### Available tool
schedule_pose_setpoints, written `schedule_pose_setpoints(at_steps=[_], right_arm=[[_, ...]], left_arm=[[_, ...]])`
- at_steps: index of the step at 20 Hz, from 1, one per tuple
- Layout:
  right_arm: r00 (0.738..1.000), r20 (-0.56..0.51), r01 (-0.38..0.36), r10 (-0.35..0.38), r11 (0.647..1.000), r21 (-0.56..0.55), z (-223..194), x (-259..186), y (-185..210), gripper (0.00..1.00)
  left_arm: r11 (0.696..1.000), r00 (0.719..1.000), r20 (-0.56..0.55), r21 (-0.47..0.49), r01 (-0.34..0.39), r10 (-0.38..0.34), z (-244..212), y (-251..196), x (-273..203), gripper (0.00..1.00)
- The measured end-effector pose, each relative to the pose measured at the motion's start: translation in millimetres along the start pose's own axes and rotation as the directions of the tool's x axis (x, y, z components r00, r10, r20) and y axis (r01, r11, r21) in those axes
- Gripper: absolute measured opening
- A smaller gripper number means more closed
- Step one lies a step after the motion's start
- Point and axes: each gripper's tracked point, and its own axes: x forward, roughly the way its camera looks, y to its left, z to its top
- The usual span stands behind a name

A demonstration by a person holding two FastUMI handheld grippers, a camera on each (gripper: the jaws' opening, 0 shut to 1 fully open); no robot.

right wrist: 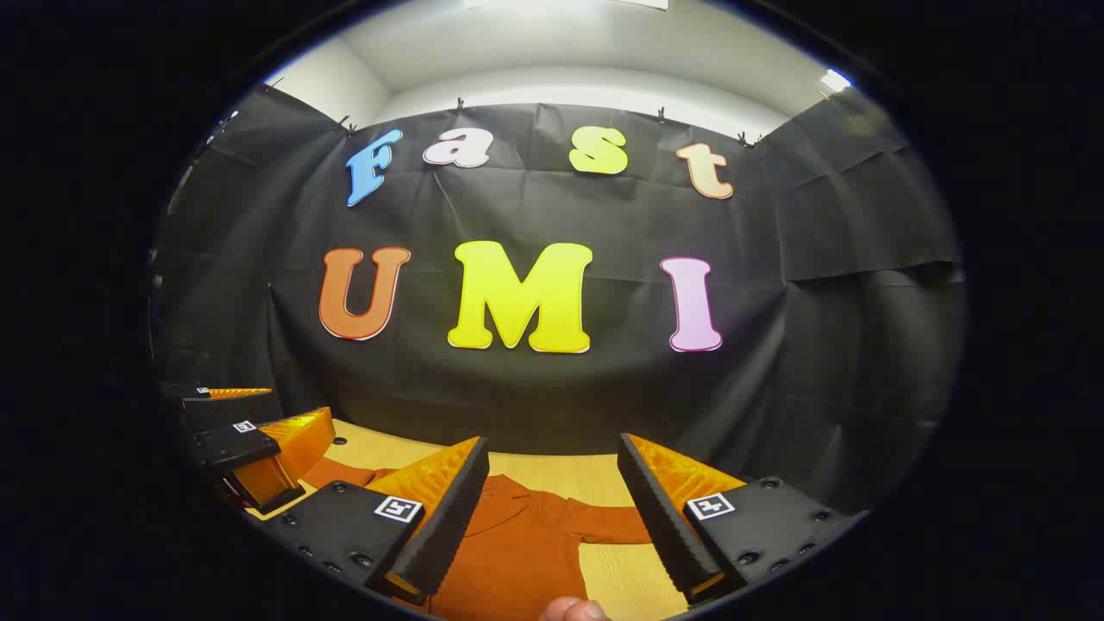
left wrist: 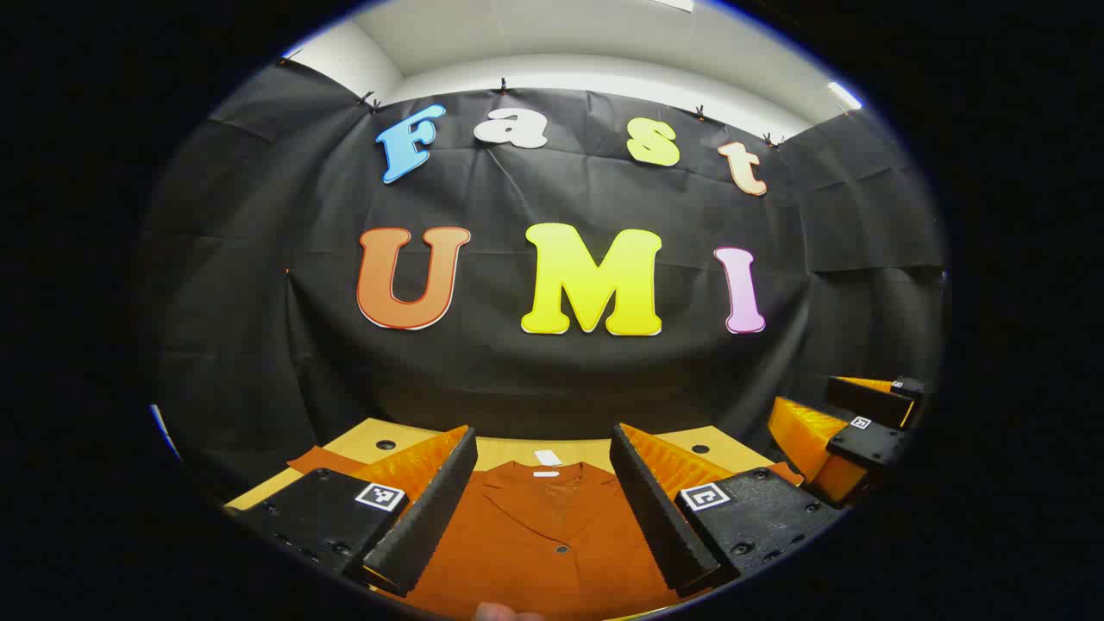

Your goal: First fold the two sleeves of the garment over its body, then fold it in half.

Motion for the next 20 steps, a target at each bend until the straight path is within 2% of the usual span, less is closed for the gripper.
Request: schedule_pose_setpoints(at_steps=[10, 20], right_arm=[[1.0, 0.005, 0.029, -0.029, 0.999, 0.017, 3, 11, -12, 0.95], [1.0, 0.002, 0.023, -0.023, 1.0, 0.019, -1, 21, -8, 0.94]], left_arm=[[1.0, 1.0, 0.011, 0.008, -0.02, 0.019, 4, 8, 6, 1.0], [1.0, 1.0, 0.013, 0.012, -0.014, 0.013, 1, 9, 12, 1.0]])
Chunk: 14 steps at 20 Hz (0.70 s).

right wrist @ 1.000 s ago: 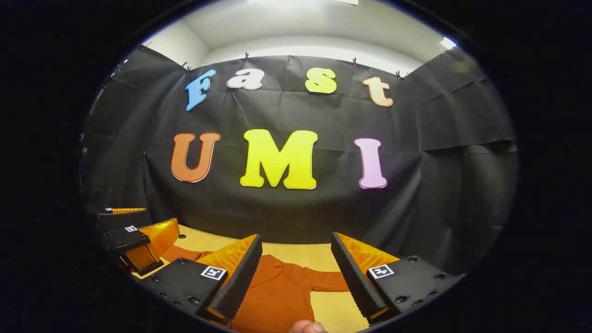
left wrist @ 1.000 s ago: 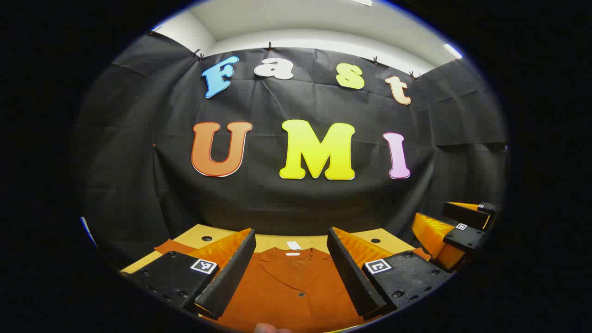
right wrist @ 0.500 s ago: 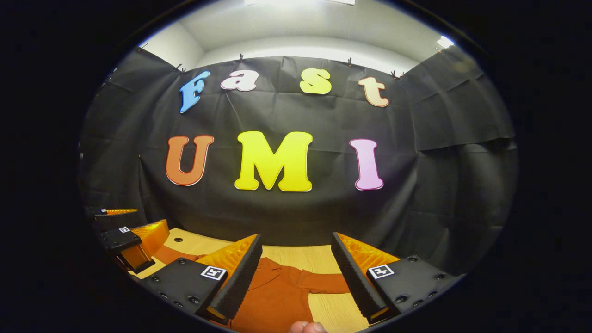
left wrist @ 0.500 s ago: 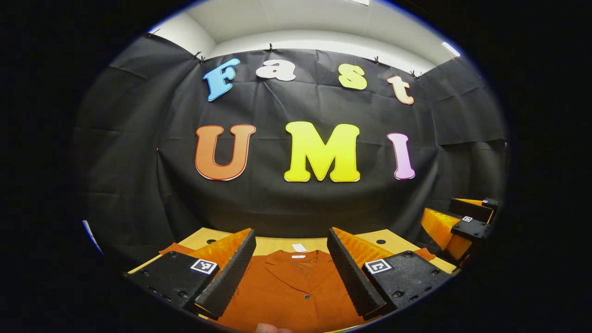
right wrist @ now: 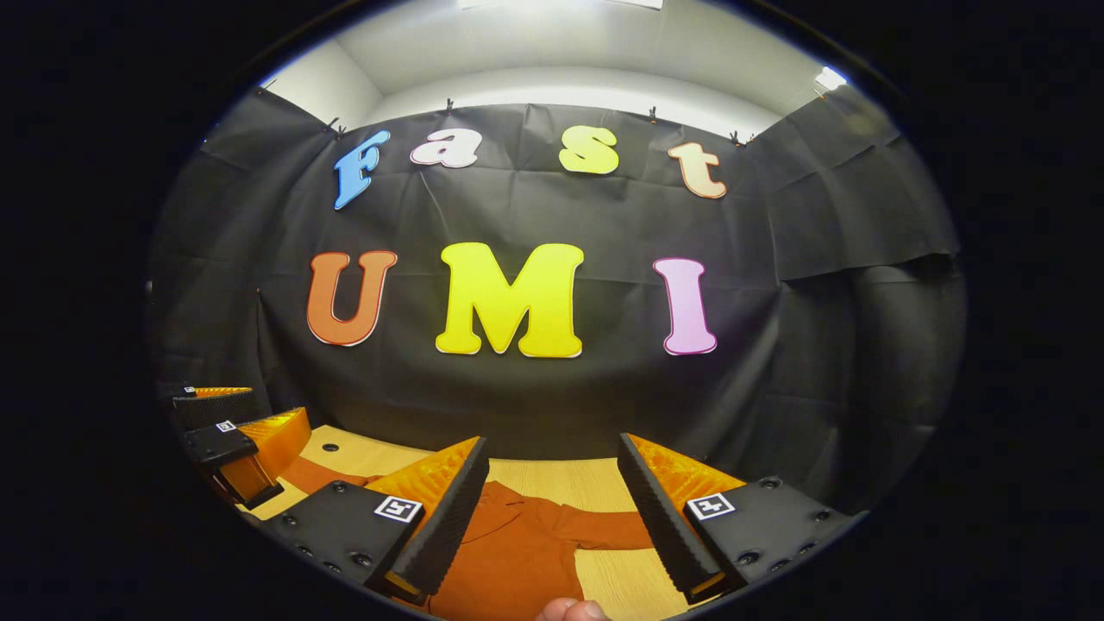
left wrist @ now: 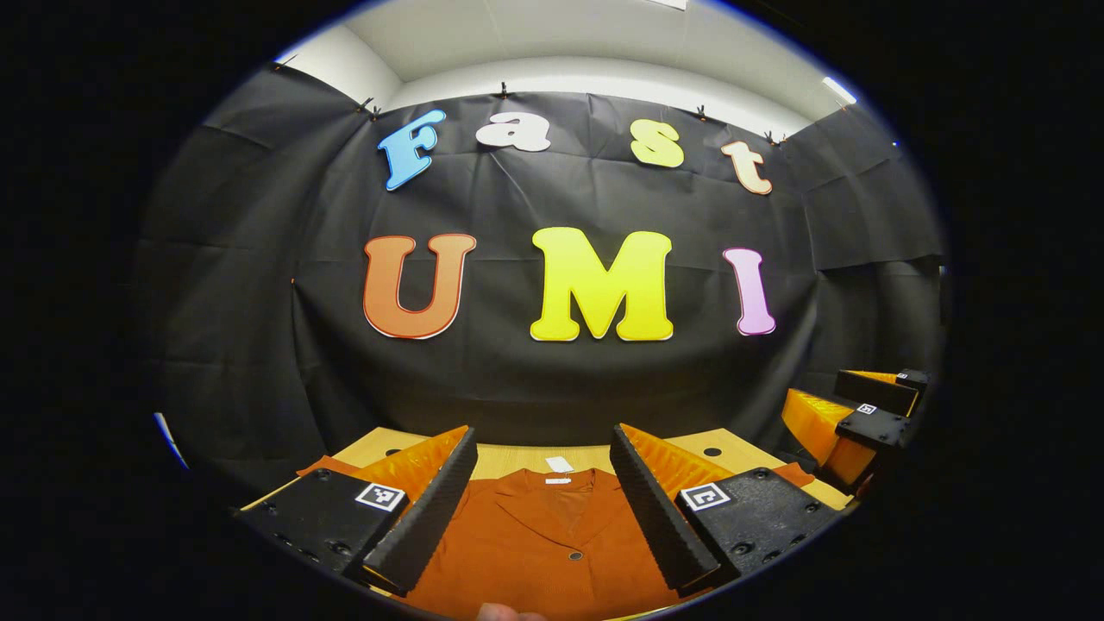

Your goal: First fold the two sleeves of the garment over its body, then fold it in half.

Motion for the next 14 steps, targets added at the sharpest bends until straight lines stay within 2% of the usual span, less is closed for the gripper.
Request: schedule_pose_setpoints(at_steps=[11, 12, 14], right_arm=[[1.0, 0.01, -0.007, 0.006, 1.0, 0.022, 2.8, 7.0, 3.9, 0.96], [1.0, 0.012, -0.007, 0.007, 1.0, 0.021, 1.7, 7.5, 5.1, 0.93], [1.0, -0.001, -0.012, 0.012, 1.0, 0.016, -3.8, 8.9, 6.9, 0.94]], left_arm=[[1.0, 1.0, 0.009, 0.002, -0.003, 0.003, 1.3, 1.6, 2.1, 1.0], [1.0, 1.0, 0.007, 0.005, -0.006, 0.005, 0.6, 2.5, 2.7, 1.0], [1.0, 1.0, 0.004, 0.002, -0.006, 0.006, -1.1, 3.4, 3.0, 1.0]])
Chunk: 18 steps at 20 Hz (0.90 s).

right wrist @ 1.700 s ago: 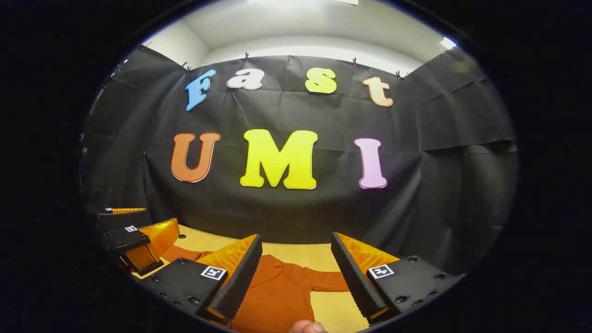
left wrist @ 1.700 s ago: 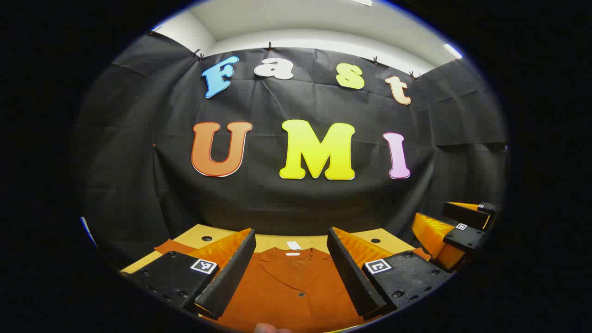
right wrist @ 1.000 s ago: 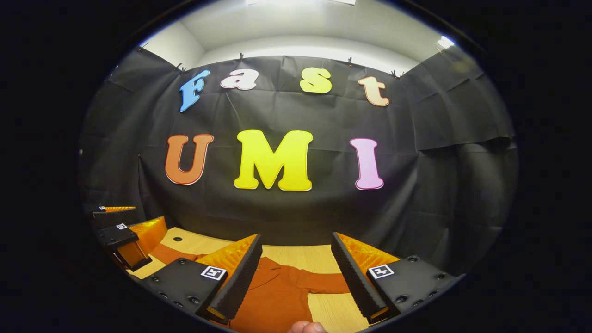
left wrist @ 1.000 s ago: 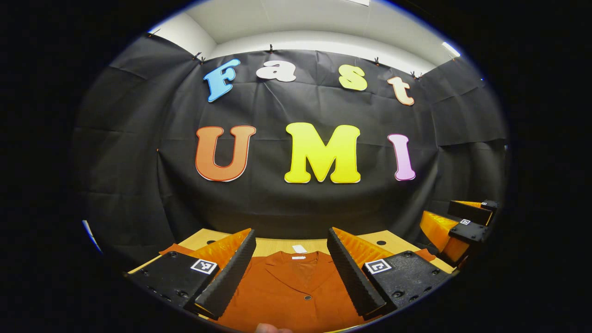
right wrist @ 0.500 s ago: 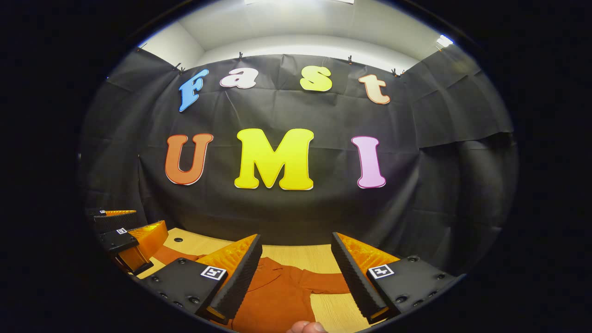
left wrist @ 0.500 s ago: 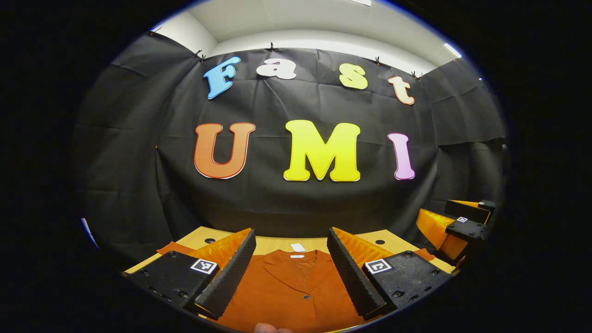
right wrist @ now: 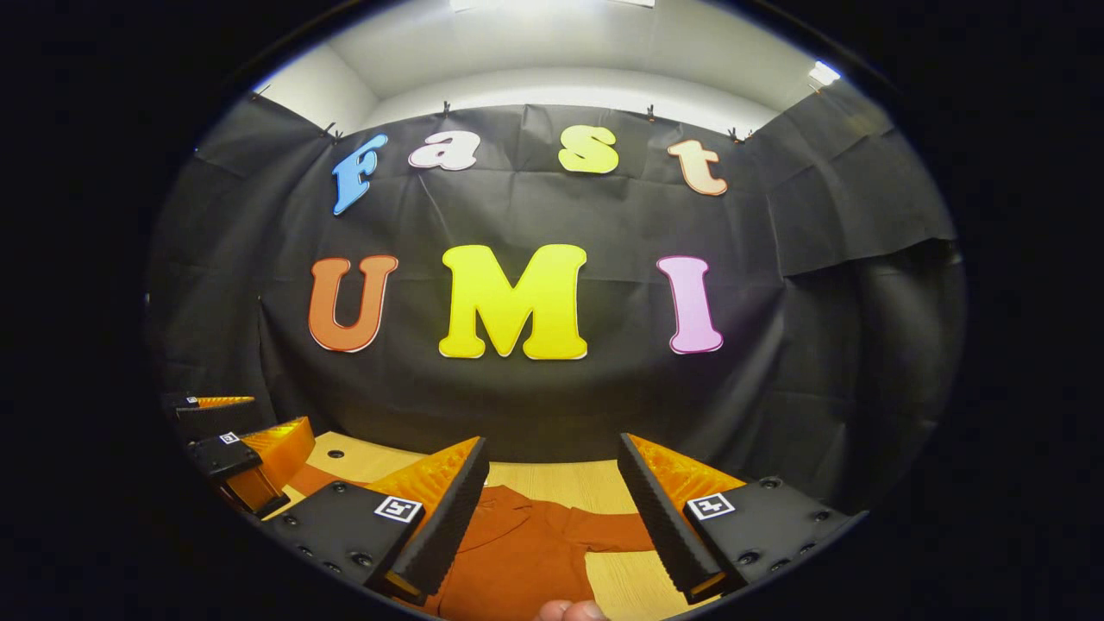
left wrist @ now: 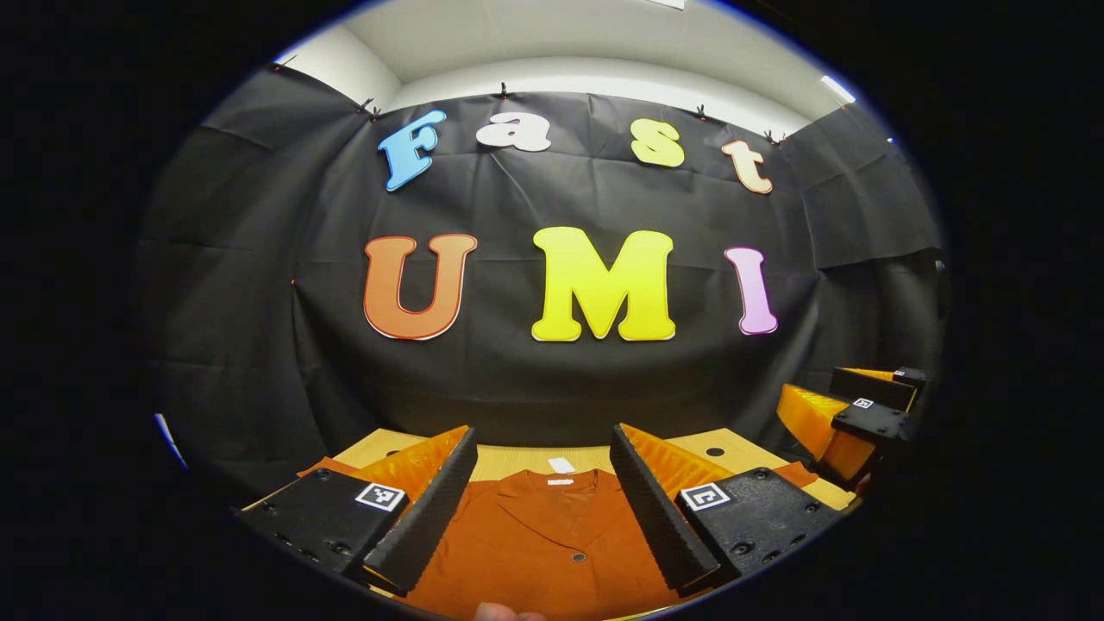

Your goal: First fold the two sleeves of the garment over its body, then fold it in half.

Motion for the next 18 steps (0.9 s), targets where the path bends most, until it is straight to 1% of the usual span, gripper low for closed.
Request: schedule_pose_setpoints(at_steps=[1, 4, 7, 12, 18], right_arm=[[1.0, -0.004, -0.002, 0.002, 1.0, 0.002, -1, 0, 0, 0.95], [1.0, -0.006, -0.006, 0.006, 1.0, -0.003, -2, 4, 2, 0.95], [1.0, -0.018, -0.009, 0.009, 1.0, -0.001, -6, 4, 4, 0.95], [1.0, -0.015, -0.015, 0.016, 1.0, 0.005, -6, 7, 7, 0.95], [0.999, -0.02, -0.038, 0.038, 0.999, -0.002, -8, 11, 13, 0.95]], left_arm=[[1.0, 1.0, -0.002, -0.002, -0.001, 0.001, 0, 0, 0, 1.0], [1.0, 1.0, -0.014, 0.003, -0.011, 0.011, -4, 4, 1, 1.0], [1.0, 1.0, -0.017, -0.019, -0.013, 0.013, -4, 5, 1, 1.0], [1.0, 1.0, -0.003, 0.001, -0.031, 0.031, -1, 11, 0, 1.0], [1.0, 1.0, -0.002, 0.01, -0.022, 0.022, 1, 8, 2, 1.0]])
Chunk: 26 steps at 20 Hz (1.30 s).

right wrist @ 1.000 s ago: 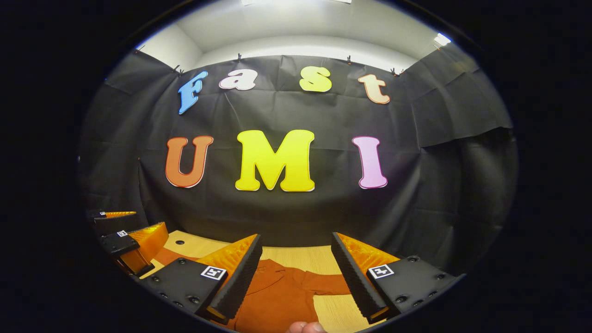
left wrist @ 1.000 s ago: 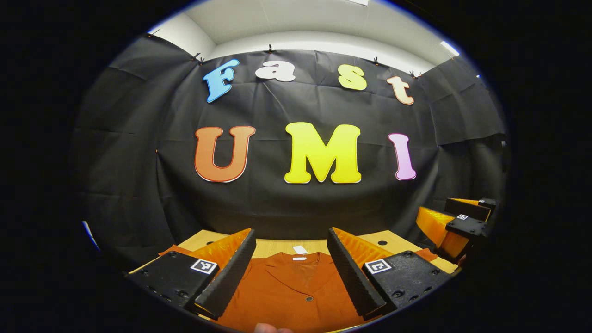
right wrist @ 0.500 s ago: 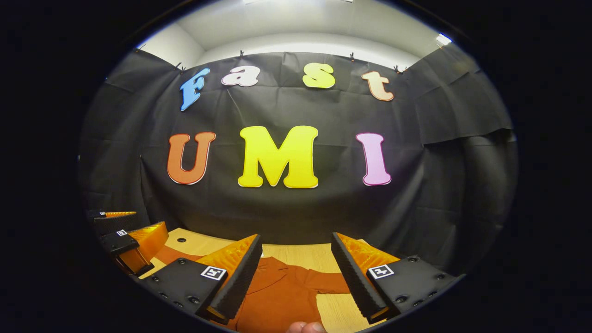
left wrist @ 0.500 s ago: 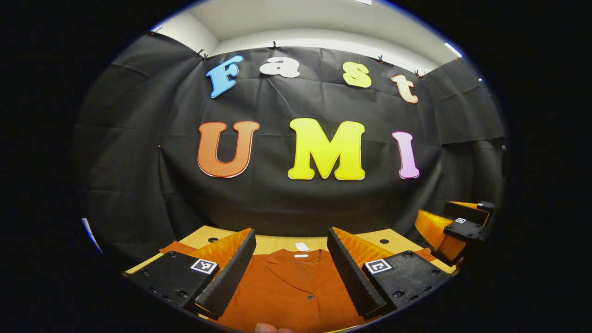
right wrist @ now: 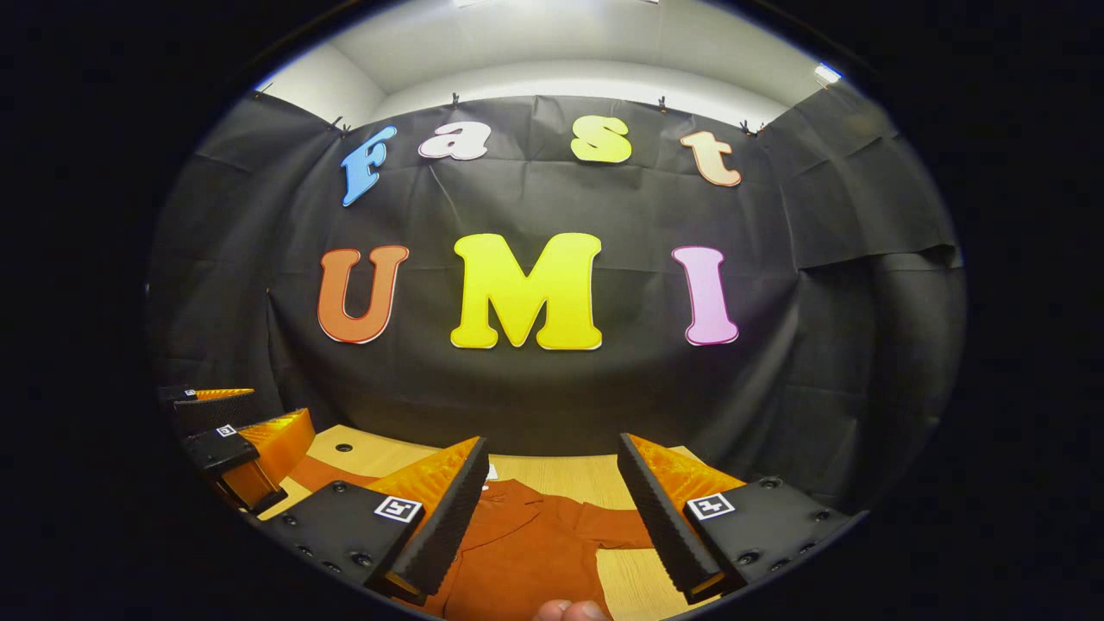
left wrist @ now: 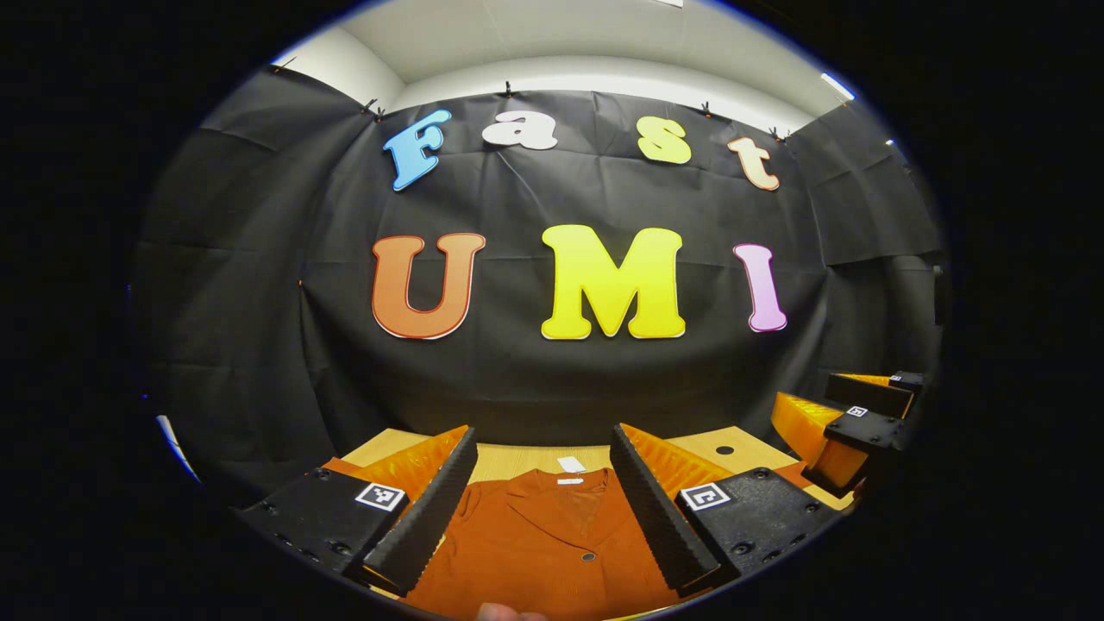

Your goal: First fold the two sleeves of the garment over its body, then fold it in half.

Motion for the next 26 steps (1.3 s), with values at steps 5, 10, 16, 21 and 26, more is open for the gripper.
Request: schedule_pose_setpoints(at_steps=[5, 10, 16, 21, 26], right_arm=[[0.999, -0.034, -0.04, 0.039, 0.999, -0.014, -10, 3, -4, 0.95], [0.993, -0.112, -0.042, 0.042, 0.999, -0.001, -31, 12, -53, 0.95], [0.981, -0.179, 0.078, -0.077, 0.997, -0.003, -59, 43, -168, 0.95], [0.955, -0.262, 0.141, -0.139, 0.99, -0.014, -100, 81, -273, 0.95], [0.909, -0.385, 0.183, -0.16, 0.983, 0.023, -163, 121, -357, 0.95]], left_arm=[[1.0, 1.0, -0.013, 0.007, 0.008, -0.008, -5, -6, 3, 1.0], [1.0, 0.998, -0.07, 0.02, 0.006, -0.005, -25, -20, 5, 1.0], [0.998, 0.989, -0.147, 0.047, 0.04, -0.032, -45, -61, 19, 1.0], [0.994, 0.976, -0.212, 0.083, 0.074, -0.055, -65, -99, 37, 1.0], [0.99, 0.962, -0.267, 0.112, 0.087, -0.054, -77, -129, 51, 1.0]])
